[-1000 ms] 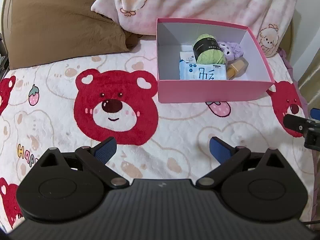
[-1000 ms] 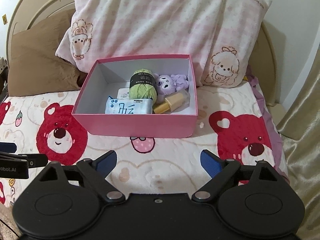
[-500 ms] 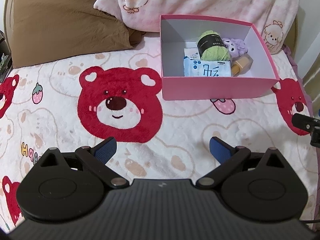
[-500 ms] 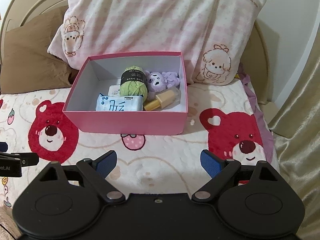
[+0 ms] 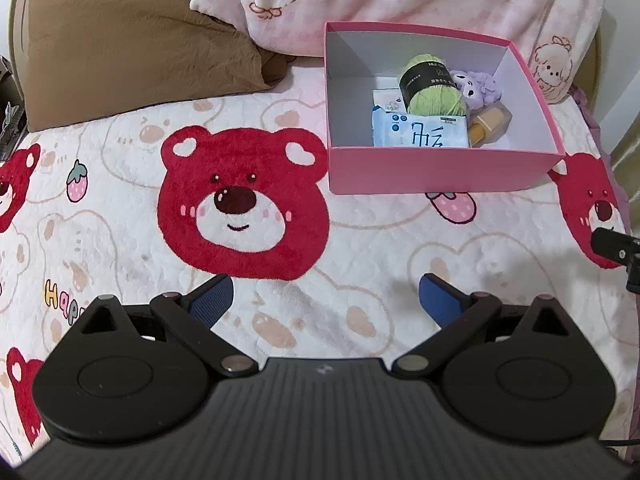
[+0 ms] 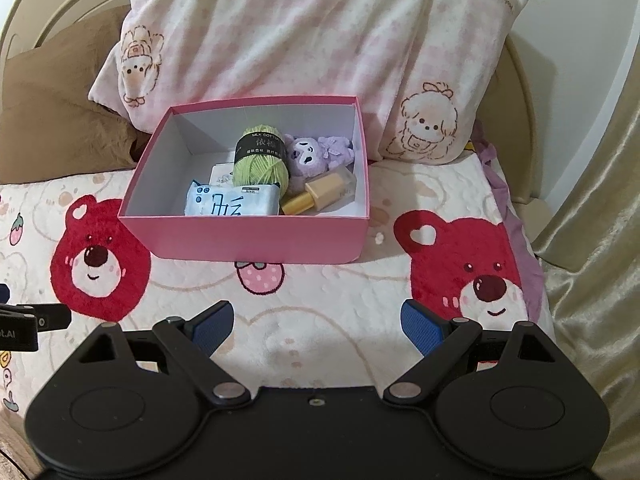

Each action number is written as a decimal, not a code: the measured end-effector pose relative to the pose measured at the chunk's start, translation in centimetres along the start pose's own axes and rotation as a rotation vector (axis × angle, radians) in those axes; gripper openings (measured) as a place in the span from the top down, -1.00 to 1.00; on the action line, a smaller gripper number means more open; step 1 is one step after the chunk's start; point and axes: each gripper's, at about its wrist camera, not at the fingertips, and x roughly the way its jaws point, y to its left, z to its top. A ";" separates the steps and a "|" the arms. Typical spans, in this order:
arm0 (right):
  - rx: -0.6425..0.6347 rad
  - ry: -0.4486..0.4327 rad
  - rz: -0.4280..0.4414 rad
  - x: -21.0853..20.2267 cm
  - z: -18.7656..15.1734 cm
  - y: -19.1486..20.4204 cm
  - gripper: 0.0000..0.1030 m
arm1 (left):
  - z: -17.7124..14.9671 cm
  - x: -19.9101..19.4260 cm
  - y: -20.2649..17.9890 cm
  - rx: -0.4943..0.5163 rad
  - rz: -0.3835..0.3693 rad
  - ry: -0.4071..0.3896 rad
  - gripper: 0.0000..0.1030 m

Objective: Organize objects

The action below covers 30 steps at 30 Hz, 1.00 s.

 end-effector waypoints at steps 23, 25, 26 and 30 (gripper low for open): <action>0.000 0.015 -0.009 0.1 -0.1 -0.4 -0.80 | 0.4 0.0 0.4 0.014 0.008 0.007 -0.96; 0.001 0.016 -0.010 0.1 -0.1 -0.3 -0.80 | 0.5 0.1 0.5 0.023 0.017 0.001 -0.96; 0.000 0.017 -0.010 0.1 -0.1 -0.3 -0.80 | 0.5 0.0 0.5 0.026 0.020 0.000 -0.96; -0.001 0.018 -0.011 0.1 -0.1 -0.4 -0.81 | 0.6 0.0 0.6 0.023 0.013 -0.001 -0.96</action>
